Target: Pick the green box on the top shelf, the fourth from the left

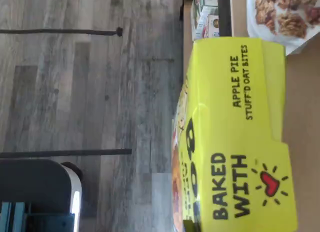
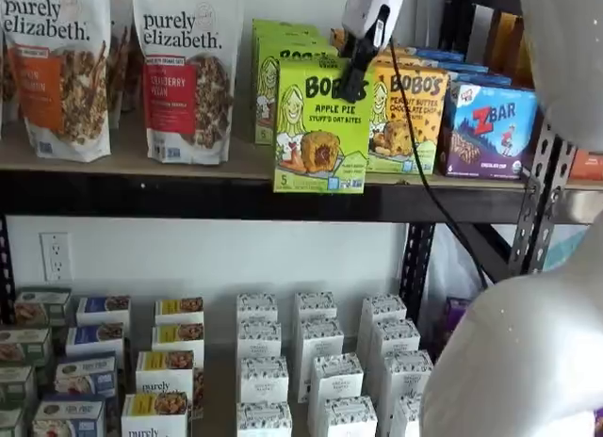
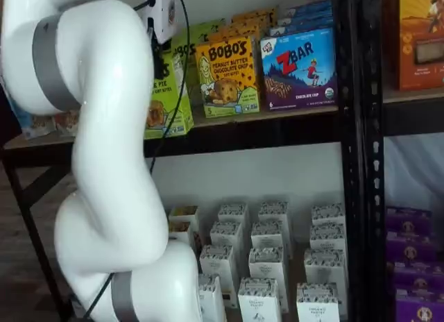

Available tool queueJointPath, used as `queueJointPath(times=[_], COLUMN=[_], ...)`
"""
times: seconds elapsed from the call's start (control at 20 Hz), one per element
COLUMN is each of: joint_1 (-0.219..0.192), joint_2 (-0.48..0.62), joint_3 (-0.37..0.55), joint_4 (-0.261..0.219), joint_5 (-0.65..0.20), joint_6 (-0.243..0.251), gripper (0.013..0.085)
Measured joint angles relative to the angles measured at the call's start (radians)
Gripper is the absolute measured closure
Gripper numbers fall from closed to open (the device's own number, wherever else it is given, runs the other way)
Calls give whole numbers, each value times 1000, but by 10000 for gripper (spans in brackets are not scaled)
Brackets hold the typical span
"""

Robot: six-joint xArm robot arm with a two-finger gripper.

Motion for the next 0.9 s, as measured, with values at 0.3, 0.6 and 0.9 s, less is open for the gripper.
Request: queueJointPath(times=[0.3, 0.6, 0.9], joint_1=[-16, -45, -79], joint_2=[-70, -128, -176], joint_3=[74, 135, 190], joint_4=[-5, -11, -7], joint_5=[-2, 5, 7], joint_6=[-18, -46, -81], gripper=[690, 690, 690])
